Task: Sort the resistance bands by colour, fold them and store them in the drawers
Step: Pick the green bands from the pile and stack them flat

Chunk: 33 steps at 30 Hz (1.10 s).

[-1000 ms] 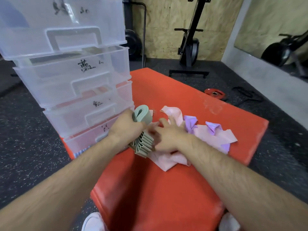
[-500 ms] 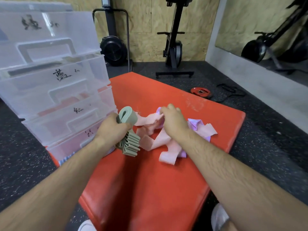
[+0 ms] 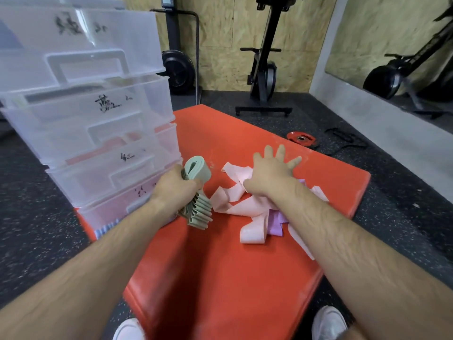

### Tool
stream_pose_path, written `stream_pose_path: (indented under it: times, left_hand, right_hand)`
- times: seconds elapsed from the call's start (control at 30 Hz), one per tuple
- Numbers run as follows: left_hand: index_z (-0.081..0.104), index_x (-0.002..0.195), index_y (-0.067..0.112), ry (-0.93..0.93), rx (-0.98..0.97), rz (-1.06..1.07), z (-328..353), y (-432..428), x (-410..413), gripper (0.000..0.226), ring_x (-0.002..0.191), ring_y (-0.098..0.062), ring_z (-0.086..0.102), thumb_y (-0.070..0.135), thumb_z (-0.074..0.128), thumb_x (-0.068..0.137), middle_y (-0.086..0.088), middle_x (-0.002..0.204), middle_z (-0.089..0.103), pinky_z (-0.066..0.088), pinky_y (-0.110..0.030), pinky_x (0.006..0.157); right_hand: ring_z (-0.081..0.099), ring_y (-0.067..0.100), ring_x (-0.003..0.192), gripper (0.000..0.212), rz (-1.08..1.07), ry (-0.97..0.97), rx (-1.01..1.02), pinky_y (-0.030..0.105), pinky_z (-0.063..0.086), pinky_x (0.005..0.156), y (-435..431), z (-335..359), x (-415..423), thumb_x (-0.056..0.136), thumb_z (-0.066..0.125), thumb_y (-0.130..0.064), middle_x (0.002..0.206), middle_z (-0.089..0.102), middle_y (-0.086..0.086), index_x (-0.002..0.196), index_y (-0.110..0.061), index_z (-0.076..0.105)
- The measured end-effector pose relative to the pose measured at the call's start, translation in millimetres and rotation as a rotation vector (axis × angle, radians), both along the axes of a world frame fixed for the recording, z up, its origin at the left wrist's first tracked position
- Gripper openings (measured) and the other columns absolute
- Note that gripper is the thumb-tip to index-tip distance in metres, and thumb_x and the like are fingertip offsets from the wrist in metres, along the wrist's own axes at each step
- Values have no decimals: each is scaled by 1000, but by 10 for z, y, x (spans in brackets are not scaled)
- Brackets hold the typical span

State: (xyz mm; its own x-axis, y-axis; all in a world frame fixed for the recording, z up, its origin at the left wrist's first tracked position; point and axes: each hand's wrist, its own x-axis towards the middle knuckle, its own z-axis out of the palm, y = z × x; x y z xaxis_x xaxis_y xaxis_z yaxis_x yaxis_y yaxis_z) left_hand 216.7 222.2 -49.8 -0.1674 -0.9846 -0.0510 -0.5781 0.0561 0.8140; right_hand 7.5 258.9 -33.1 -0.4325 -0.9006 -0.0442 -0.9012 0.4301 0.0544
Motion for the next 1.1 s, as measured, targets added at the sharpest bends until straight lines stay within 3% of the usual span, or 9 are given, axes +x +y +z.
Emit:
stream_pose_path:
  times: [0.1, 0.23, 0.3, 0.4, 0.57, 0.67, 0.8, 0.93, 1.1]
  left_hand:
    - [57, 99, 24, 96, 48, 15, 6, -64, 44, 22, 80, -14, 63, 30, 68, 82, 2, 90, 67, 48, -30, 64]
    - [59, 104, 23, 172, 77, 54, -9, -121, 107, 26, 83, -20, 67, 27, 69, 80, -1, 91, 69, 57, -36, 72]
    - [60, 107, 23, 180, 100, 46, -47, -138, 128, 28, 85, -20, 68, 26, 70, 80, -1, 93, 70, 57, -36, 72]
    - [64, 99, 24, 225, 120, 11, -89, -179, 116, 19, 82, -20, 70, 24, 71, 82, -1, 91, 72, 56, -33, 67]
    - [68, 106, 21, 379, 197, -48, -154, -277, 44, 20, 82, -18, 73, 24, 70, 86, 0, 90, 77, 53, -31, 64]
    - [67, 110, 22, 436, 214, -40, -177, -350, -18, 22, 85, -17, 73, 35, 65, 92, 1, 93, 77, 55, -31, 64]
    - [64, 120, 20, 464, 237, -82, -170, -384, -84, 34, 93, -15, 72, 45, 57, 98, 1, 103, 75, 59, -32, 75]
    - [61, 124, 16, 420, 251, -46, -161, -379, -82, 46, 82, -19, 73, 53, 48, 99, -6, 102, 74, 58, -33, 68]
    - [59, 119, 13, 77, -55, 33, -149, -296, 57, 71, 106, -29, 66, 70, 33, 85, -5, 108, 71, 52, -42, 87]
  right_hand:
    - [33, 30, 139, 46, 311, -257, -321, 51, 30, 113, -249, -102, 165, 91, 48, -26, 146, 45, 6, 137, -21, 49]
    - [56, 16, 120, 47, 494, -426, 62, 38, 47, 102, -391, -471, 287, 85, 62, -37, 133, 58, -8, 131, -34, 56]
    - [59, 18, 116, 39, 464, -418, -15, 37, 50, 98, -446, -649, 301, 89, 60, -30, 128, 61, -6, 128, -33, 60]
    - [62, 14, 108, 37, 258, -898, -271, 31, 49, 92, -506, -592, 374, 97, 52, -51, 114, 66, -9, 125, -28, 61]
    - [67, 24, 96, 47, 88, -1620, -22, 38, 53, 93, -472, -397, 507, 93, 63, -47, 103, 72, 10, 119, -9, 66]
    - [67, 29, 109, 42, 144, -1735, 71, 44, 55, 95, -428, -371, 460, 96, 61, -38, 113, 70, 18, 120, -4, 66]
    - [72, 25, 86, 27, 153, -1774, 113, 30, 58, 64, -392, -274, 349, 98, 60, -23, 99, 71, 15, 114, -2, 66]
    - [71, 23, 77, 25, 8, -1832, 32, 28, 57, 61, -426, -299, 307, 94, 62, -27, 92, 72, 12, 105, -5, 69]
    - [73, 36, 93, 36, -127, -1765, -290, 51, 59, 87, -650, -450, 429, 85, 73, -13, 103, 73, 23, 115, 6, 65]
